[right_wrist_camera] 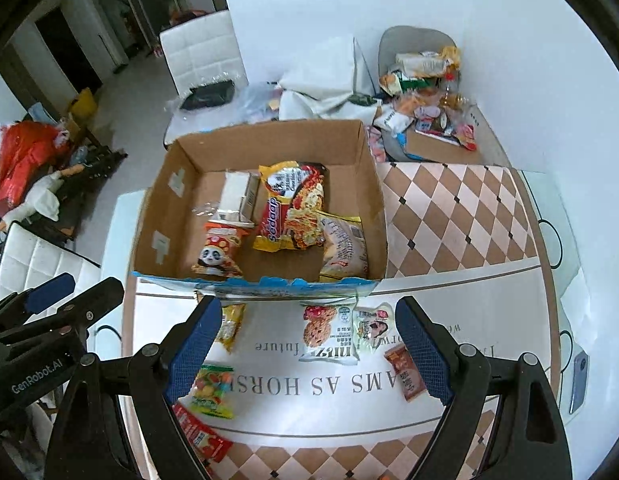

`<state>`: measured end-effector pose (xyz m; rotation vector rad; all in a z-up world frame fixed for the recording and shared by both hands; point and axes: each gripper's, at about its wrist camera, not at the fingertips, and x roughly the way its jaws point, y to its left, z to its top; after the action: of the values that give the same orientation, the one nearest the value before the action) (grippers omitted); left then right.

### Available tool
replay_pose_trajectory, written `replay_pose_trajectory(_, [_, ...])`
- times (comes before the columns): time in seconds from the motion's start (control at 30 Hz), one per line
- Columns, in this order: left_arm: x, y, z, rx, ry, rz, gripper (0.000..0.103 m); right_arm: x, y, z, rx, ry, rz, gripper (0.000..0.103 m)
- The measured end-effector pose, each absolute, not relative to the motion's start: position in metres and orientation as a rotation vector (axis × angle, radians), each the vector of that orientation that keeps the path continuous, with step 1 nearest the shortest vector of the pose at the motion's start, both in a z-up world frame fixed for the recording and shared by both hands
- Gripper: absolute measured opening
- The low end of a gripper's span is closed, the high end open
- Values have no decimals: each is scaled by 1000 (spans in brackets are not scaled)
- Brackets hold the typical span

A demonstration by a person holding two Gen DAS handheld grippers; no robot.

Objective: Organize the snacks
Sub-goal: 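Grasp the red packet with the left tool while the right tool grasps the orange snack bag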

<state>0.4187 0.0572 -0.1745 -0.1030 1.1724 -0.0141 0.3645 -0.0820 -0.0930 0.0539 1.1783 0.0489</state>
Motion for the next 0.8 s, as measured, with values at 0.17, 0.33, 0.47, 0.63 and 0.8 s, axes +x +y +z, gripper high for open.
replay_pose_trajectory(0.17, [402, 55, -160, -121, 1146, -17, 76, 345, -86, -74, 81, 1157, 74, 91])
replay_pose_trajectory(0.33, [388, 62, -175, -162, 1173, -3, 97, 329, -97, -83, 124, 1215, 86, 91])
replay_pose_trajectory(0.47, [372, 68, -223, -205, 1308, 5, 97, 310, -121, -125, 203, 1361, 56, 91])
replay_pose_trajectory(0.63, [335, 72, -287, -268, 1485, 36, 97, 265, -165, -202, 346, 1594, -19, 91])
replay_pose_trajectory(0.8, [299, 71, -340, -310, 1630, 81, 97, 193, -218, -304, 669, 1880, -158, 91])
